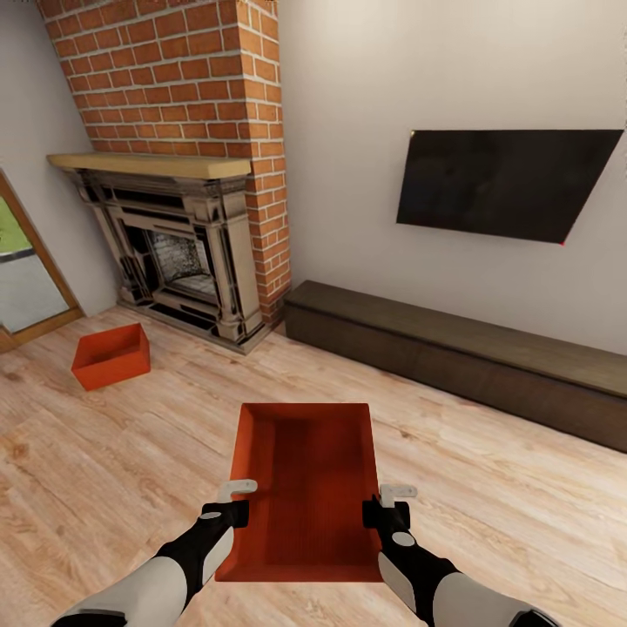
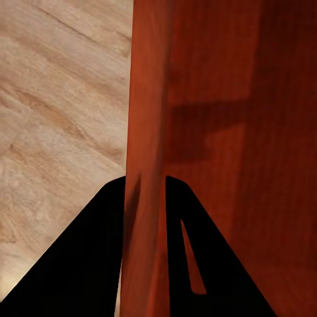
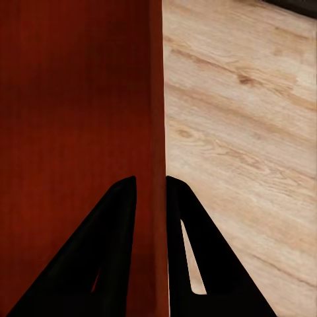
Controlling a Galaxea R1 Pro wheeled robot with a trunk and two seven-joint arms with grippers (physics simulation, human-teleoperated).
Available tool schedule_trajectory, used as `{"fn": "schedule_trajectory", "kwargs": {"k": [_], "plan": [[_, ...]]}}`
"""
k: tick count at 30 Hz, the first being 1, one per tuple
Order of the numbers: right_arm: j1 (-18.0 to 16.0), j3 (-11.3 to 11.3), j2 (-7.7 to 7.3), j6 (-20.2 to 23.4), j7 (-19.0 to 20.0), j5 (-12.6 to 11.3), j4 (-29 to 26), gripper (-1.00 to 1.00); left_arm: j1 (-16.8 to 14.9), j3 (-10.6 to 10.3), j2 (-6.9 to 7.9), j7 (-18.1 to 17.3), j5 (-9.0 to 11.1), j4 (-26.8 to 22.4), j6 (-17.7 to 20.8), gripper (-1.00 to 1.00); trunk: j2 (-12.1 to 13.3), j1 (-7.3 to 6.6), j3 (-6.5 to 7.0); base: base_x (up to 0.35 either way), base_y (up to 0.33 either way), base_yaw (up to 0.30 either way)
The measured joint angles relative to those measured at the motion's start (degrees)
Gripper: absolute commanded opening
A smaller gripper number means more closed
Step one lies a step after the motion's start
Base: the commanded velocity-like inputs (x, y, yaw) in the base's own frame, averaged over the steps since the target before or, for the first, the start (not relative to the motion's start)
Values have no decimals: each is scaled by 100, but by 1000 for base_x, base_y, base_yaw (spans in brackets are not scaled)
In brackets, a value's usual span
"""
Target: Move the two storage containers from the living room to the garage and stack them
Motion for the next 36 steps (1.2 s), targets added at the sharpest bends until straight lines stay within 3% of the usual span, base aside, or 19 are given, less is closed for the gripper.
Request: {"fn": "schedule_trajectory", "kwargs": {"k": [36], "plan": [[-5, -16, 3, 20, 1, 31, 2, -100, -1, -1, 2, 0, 0, -2, 4, -100, 0, 0, 334, 0, 0, 0]]}}
